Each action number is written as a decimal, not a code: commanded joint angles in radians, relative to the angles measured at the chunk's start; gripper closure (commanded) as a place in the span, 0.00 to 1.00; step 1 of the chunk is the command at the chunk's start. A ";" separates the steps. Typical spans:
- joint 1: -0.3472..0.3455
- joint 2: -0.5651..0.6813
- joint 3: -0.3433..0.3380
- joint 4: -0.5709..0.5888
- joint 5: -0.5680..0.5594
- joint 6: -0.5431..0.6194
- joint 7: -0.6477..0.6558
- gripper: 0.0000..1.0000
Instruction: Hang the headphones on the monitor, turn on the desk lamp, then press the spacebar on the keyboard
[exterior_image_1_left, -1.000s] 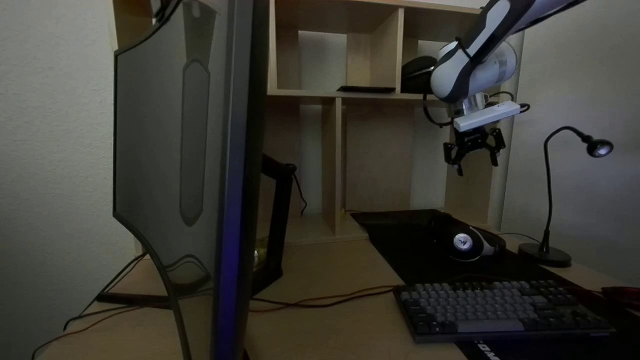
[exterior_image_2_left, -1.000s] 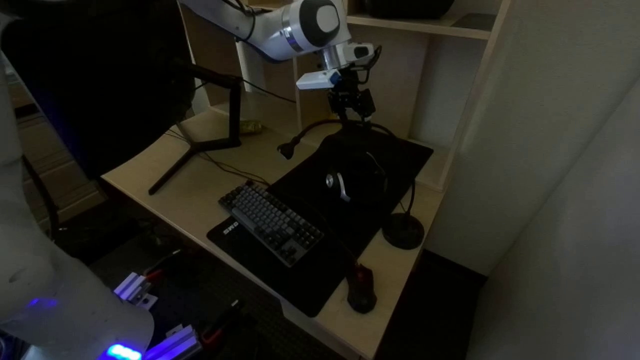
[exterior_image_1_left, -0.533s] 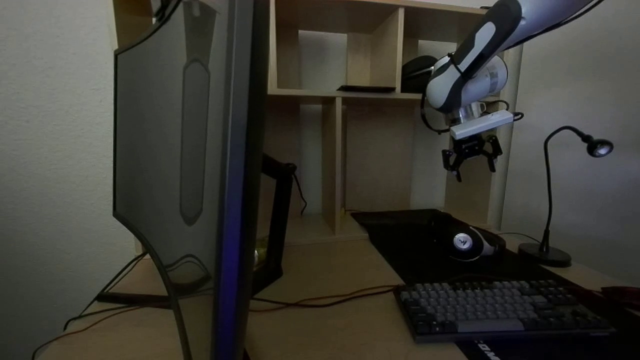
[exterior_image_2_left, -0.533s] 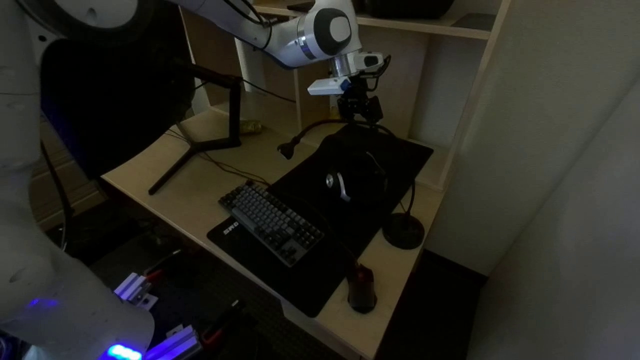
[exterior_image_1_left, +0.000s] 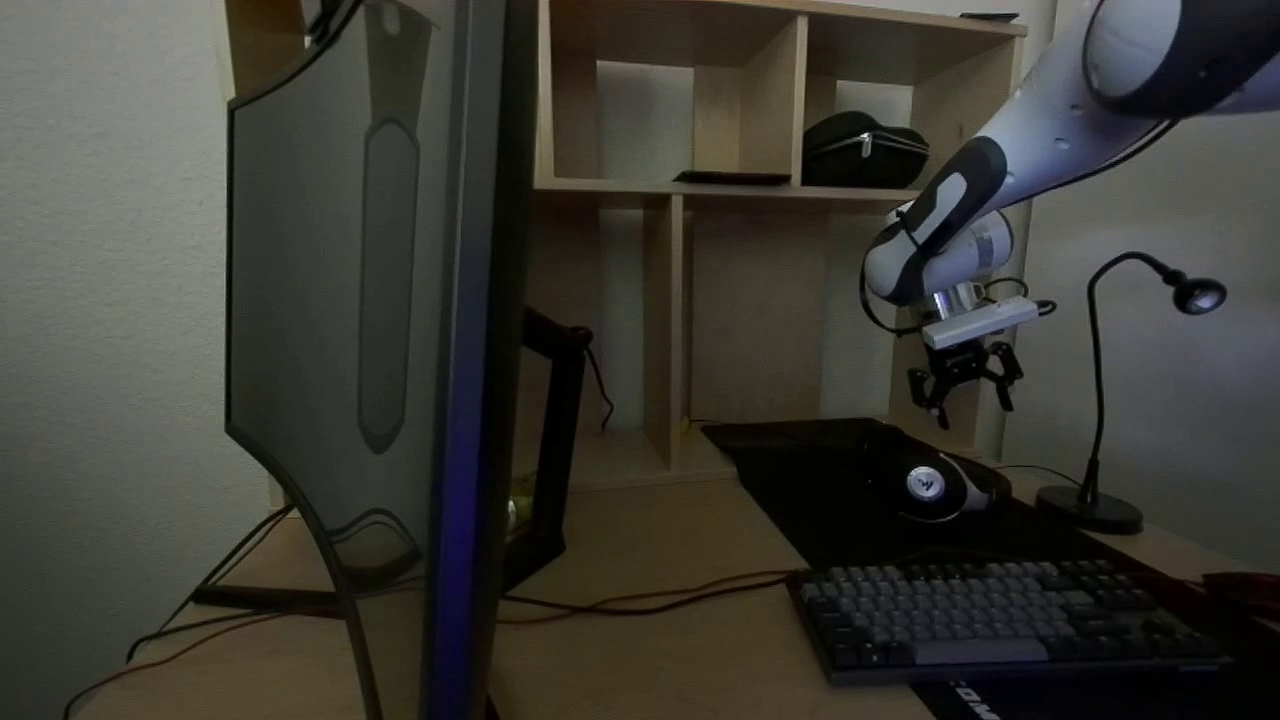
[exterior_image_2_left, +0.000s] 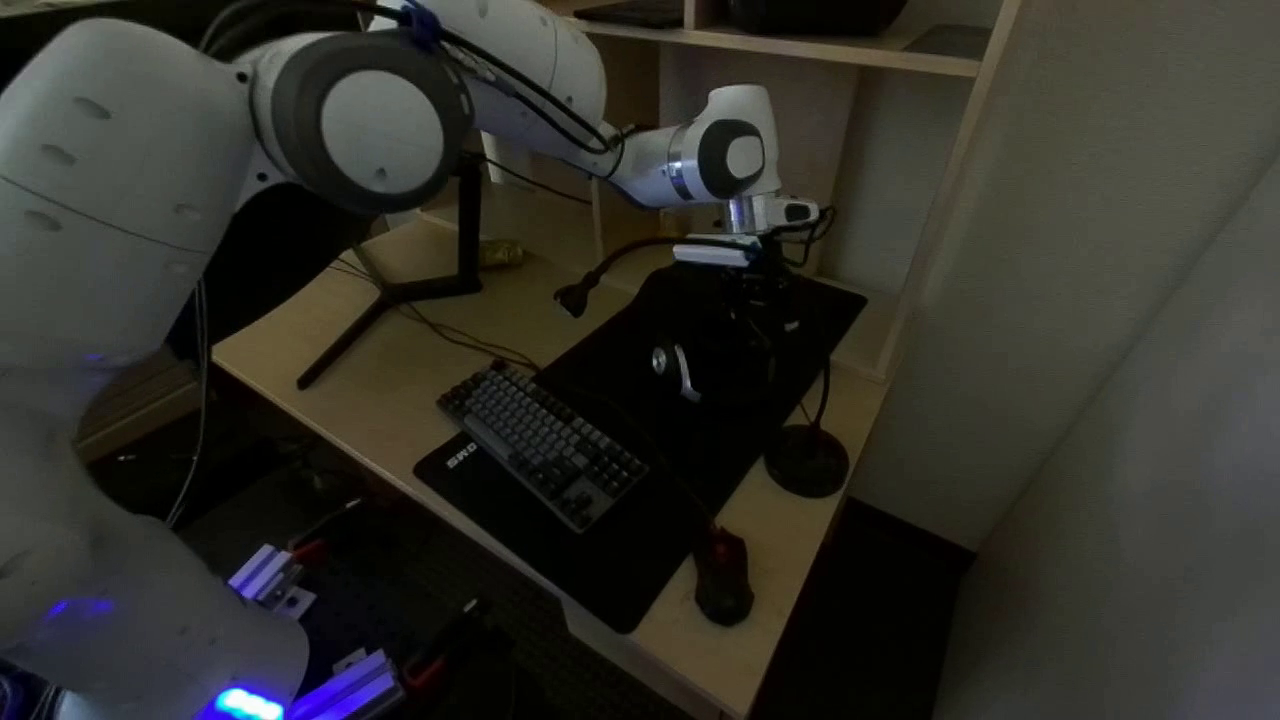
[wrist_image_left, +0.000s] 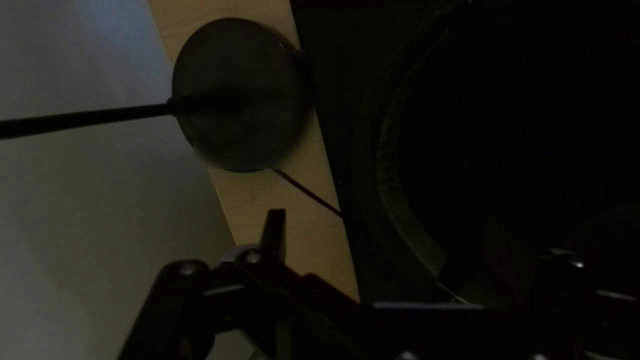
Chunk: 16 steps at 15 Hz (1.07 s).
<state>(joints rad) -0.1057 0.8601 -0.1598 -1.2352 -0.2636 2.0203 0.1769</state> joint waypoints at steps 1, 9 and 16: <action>-0.038 0.144 0.016 0.196 0.092 -0.127 -0.044 0.00; -0.060 0.317 0.003 0.381 0.146 -0.209 -0.003 0.00; -0.092 0.402 0.007 0.471 0.172 -0.275 0.029 0.00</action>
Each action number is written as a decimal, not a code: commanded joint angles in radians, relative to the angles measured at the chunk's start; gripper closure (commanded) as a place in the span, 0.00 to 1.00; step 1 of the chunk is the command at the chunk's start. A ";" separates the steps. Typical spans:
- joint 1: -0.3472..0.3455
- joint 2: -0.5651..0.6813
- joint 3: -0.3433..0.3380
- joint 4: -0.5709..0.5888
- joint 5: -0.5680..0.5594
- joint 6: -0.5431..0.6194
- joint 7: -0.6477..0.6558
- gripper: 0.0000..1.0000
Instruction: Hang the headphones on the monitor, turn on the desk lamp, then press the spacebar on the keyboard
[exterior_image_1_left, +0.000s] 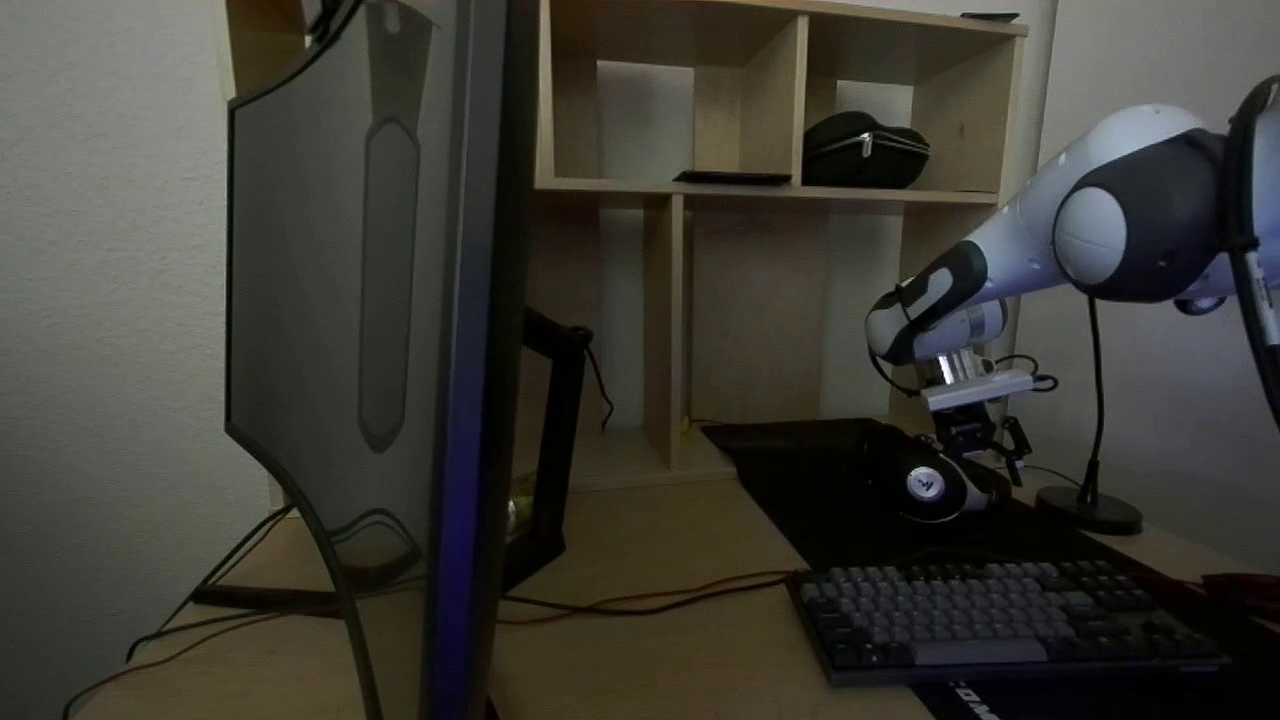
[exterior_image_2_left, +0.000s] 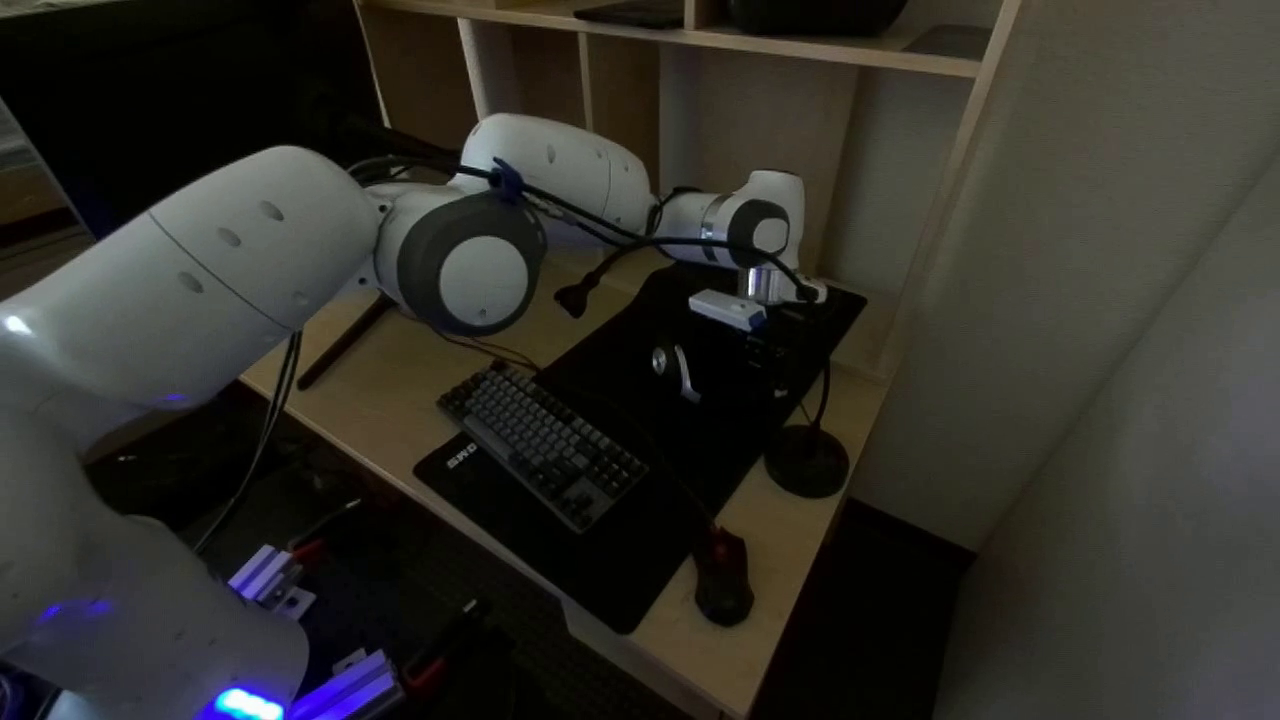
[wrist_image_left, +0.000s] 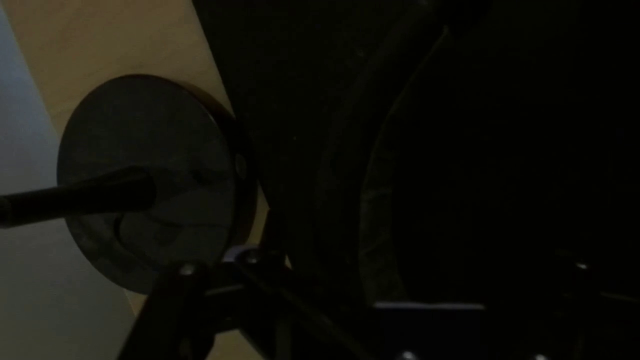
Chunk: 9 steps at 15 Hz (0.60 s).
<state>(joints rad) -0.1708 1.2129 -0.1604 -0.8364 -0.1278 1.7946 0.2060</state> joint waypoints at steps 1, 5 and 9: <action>-0.032 0.050 0.014 0.069 0.041 -0.045 0.012 0.00; -0.048 0.062 0.022 0.094 0.100 -0.053 0.030 0.40; -0.059 0.070 0.018 0.110 0.124 -0.059 0.044 0.67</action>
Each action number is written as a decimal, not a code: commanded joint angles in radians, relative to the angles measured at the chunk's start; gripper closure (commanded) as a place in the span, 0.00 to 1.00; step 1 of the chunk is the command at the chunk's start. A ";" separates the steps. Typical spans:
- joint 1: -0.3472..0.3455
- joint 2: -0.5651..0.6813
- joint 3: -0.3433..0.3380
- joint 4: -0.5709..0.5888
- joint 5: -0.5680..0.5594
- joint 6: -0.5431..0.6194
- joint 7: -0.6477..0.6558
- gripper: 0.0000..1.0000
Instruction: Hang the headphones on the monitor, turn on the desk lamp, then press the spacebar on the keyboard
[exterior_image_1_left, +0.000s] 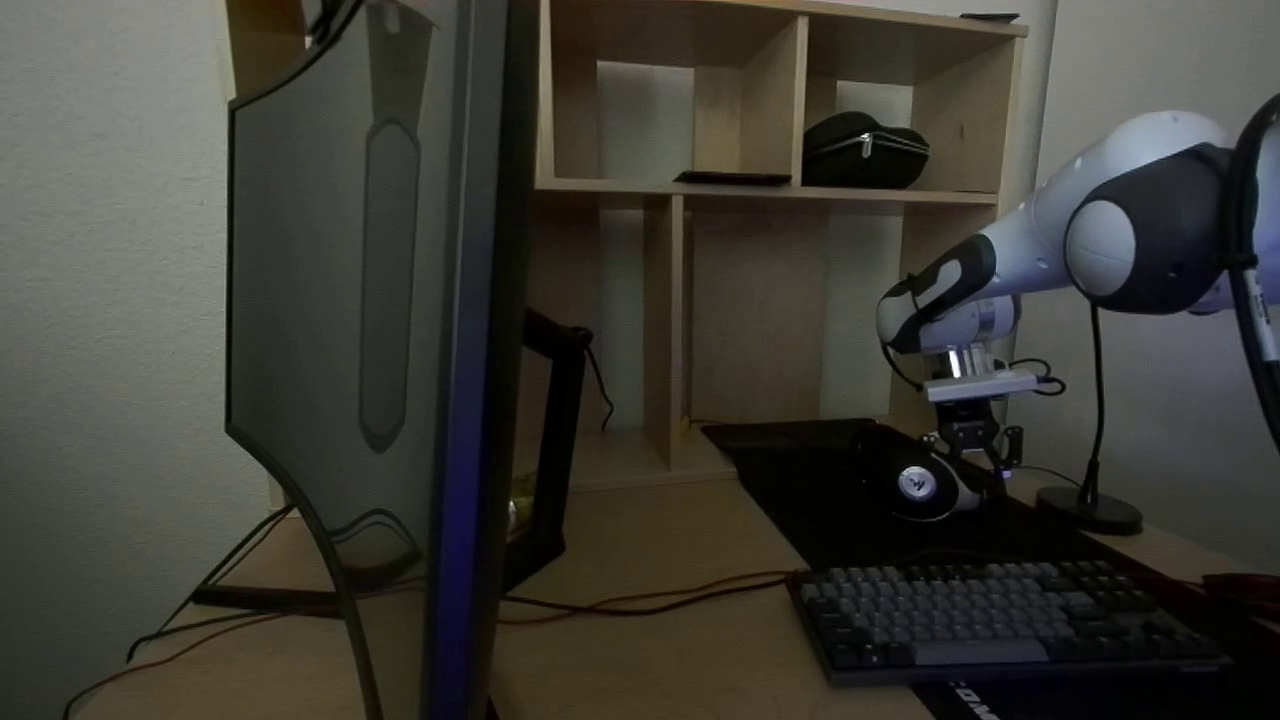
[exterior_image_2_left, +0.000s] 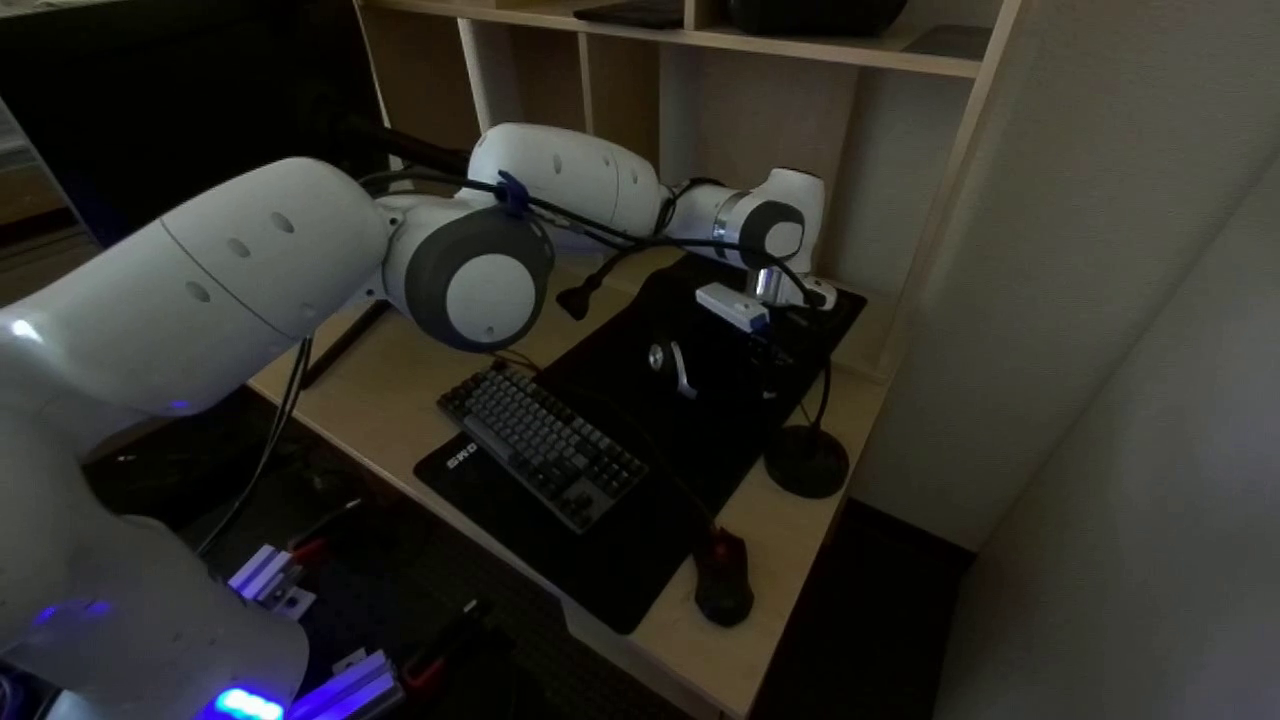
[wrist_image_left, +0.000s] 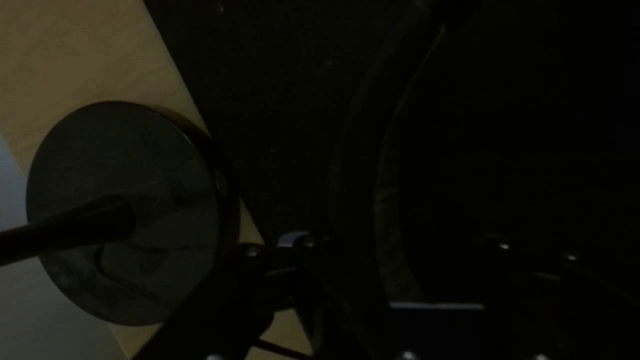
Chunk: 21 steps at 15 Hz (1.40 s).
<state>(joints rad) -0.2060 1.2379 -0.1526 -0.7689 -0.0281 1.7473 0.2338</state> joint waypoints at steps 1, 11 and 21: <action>-0.026 0.044 0.010 0.043 0.029 -0.011 0.023 0.74; 0.030 -0.196 0.035 -0.015 0.014 -0.031 -0.196 0.96; 0.194 -0.505 -0.001 -0.172 -0.149 -0.055 -0.459 0.96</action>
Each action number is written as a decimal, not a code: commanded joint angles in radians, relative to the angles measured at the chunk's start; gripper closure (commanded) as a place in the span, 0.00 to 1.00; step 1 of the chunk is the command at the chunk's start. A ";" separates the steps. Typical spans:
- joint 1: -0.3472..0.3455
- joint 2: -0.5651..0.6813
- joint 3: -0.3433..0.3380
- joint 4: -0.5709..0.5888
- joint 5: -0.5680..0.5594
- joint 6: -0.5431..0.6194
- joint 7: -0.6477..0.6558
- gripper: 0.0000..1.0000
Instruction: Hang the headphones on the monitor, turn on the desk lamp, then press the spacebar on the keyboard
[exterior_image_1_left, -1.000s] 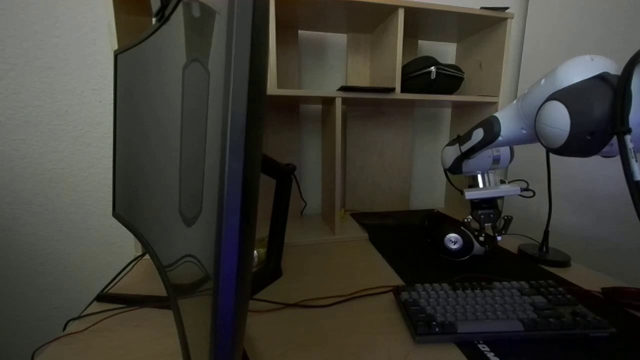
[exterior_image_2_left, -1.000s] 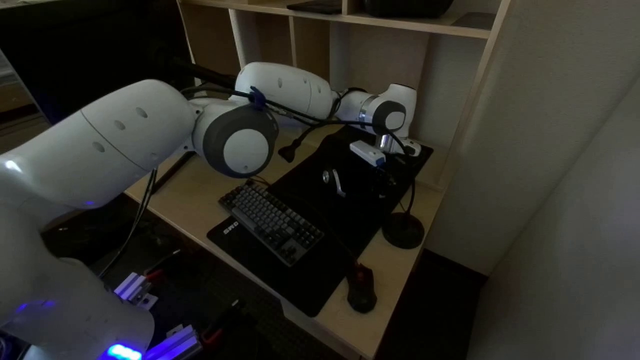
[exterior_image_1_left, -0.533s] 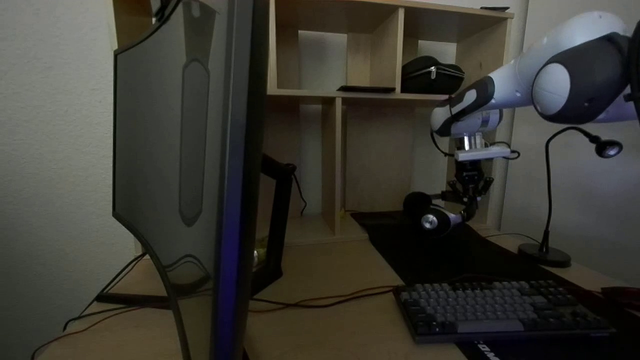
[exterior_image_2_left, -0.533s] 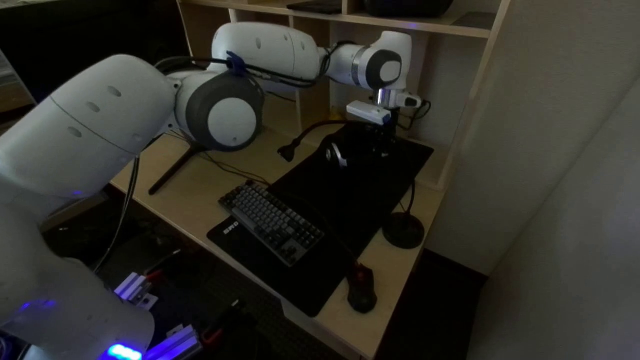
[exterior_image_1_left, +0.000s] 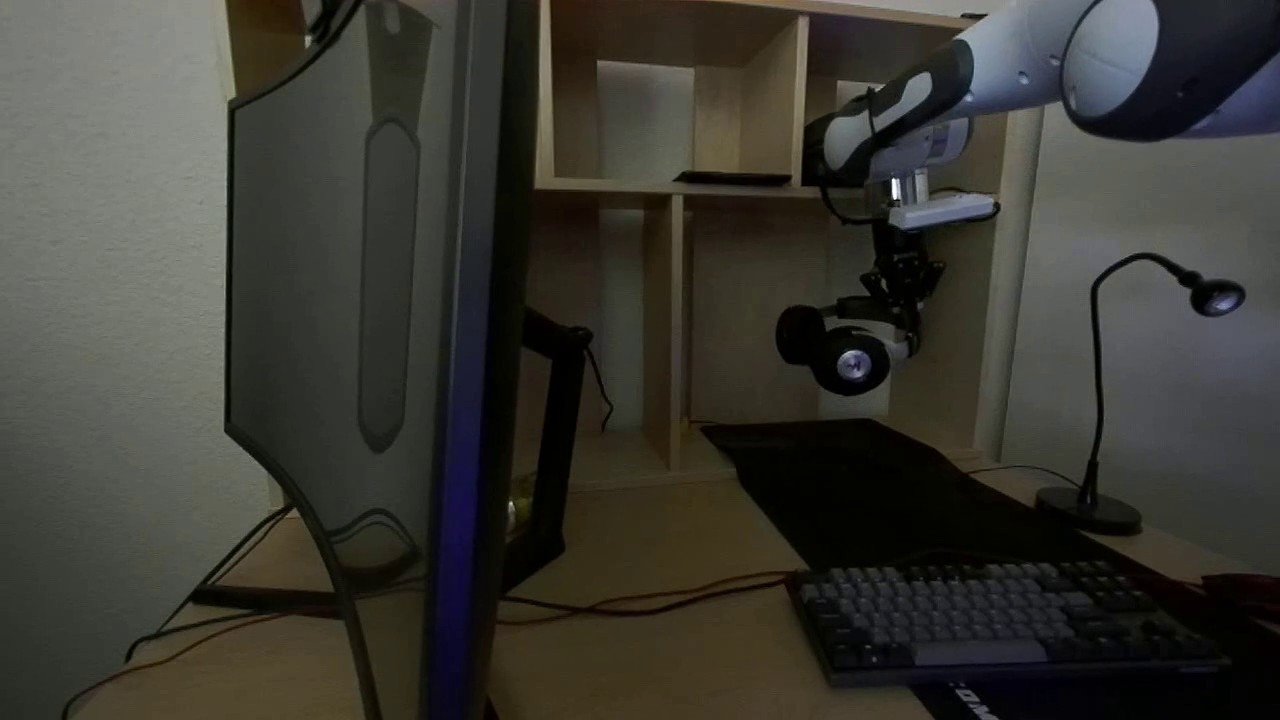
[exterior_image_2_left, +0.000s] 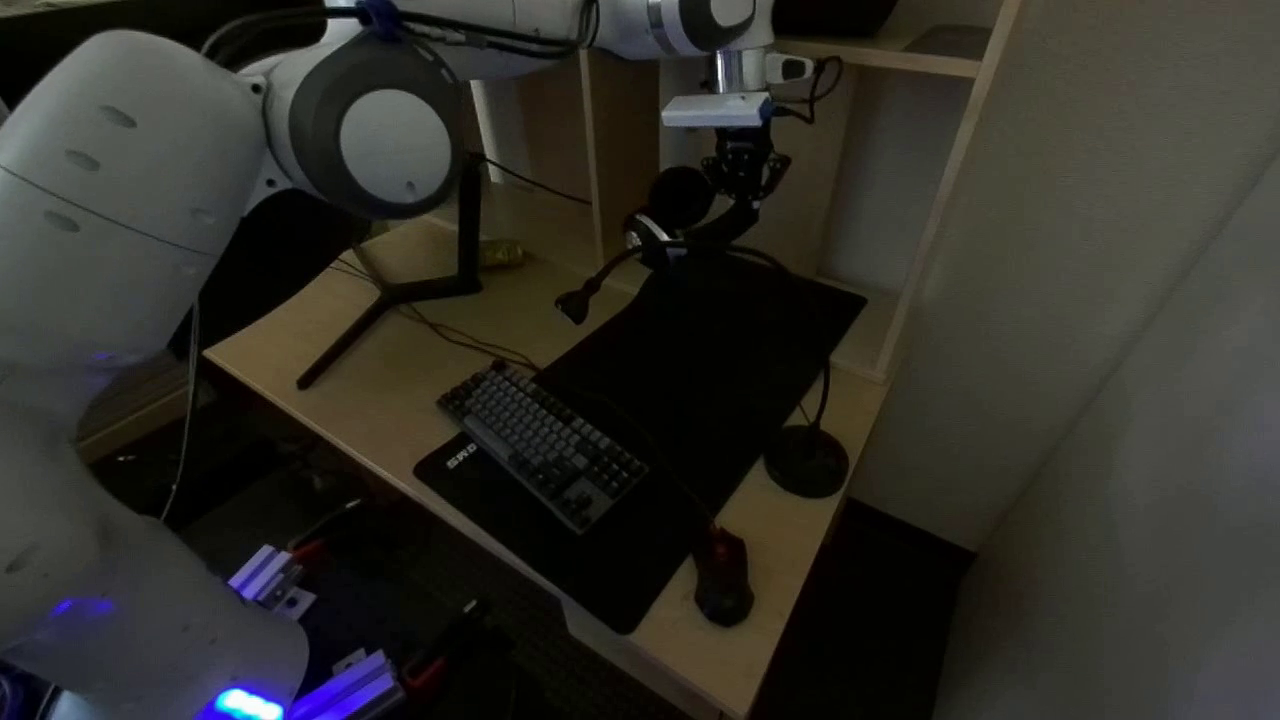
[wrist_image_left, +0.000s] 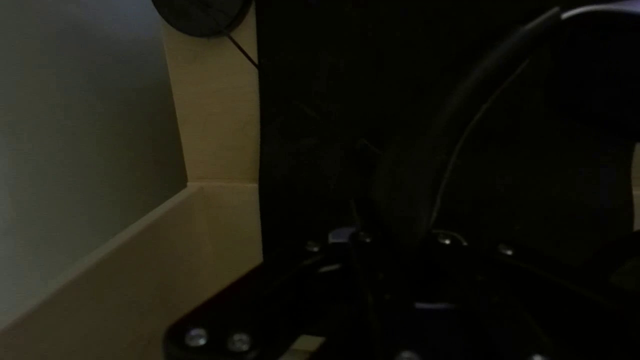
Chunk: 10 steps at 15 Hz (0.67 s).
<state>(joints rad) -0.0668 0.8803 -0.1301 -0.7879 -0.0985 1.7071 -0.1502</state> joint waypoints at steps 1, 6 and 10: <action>0.074 -0.183 -0.026 -0.190 -0.120 -0.021 -0.094 0.96; 0.118 -0.388 0.031 -0.394 -0.159 -0.003 -0.244 0.96; 0.093 -0.569 0.093 -0.559 -0.047 0.043 -0.362 0.96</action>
<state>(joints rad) 0.0536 0.4931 -0.0794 -1.1508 -0.2202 1.6899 -0.4250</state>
